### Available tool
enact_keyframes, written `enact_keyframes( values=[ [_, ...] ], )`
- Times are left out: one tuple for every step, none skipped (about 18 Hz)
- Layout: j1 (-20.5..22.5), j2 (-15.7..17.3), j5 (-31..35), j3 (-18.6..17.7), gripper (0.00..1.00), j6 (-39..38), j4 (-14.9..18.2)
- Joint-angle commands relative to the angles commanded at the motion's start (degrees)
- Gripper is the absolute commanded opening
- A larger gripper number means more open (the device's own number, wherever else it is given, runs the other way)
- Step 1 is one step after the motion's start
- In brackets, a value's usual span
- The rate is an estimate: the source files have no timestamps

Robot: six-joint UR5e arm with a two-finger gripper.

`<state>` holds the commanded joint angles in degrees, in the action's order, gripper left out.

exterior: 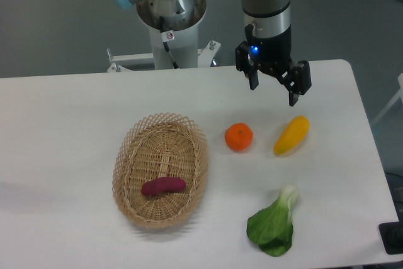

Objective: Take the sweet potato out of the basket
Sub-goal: 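Move the open gripper over the wicker basket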

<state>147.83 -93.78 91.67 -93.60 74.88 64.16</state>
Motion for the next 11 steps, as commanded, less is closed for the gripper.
enact_keyframes(
  values=[
    [0.00, 0.00, -0.09, 0.00, 1.00, 0.00, -0.09],
    [-0.09, 0.00, -0.52, -0.17, 1.00, 0.09, -0.17],
    [-0.17, 0.17, -0.88, -0.52, 1.00, 0.00, -0.18],
    [-0.35, 0.26, -0.97, -0.88, 1.00, 0.00, -0.09],
    [-0.44, 0.35, -1.05, -1.31, 1.00, -0.09, 0.00],
    [-0.87, 0.35, -1.49, -1.67, 1.00, -0.09, 0.00],
    [-1.31, 0.35, -2.80, -2.54, 1.00, -0.17, -0.09],
    [-1.41, 0.53, -4.29, -3.85, 1.00, -0.18, -0.52],
    [-1.49, 1.22, -5.70, -4.65, 1.00, -0.52, -1.75],
    [-1.58, 1.67, -7.45, -5.88, 1.00, -0.79, -2.63],
    [-1.76, 2.19, -9.04, -7.19, 1.00, -2.44, -3.51]
  ],
)
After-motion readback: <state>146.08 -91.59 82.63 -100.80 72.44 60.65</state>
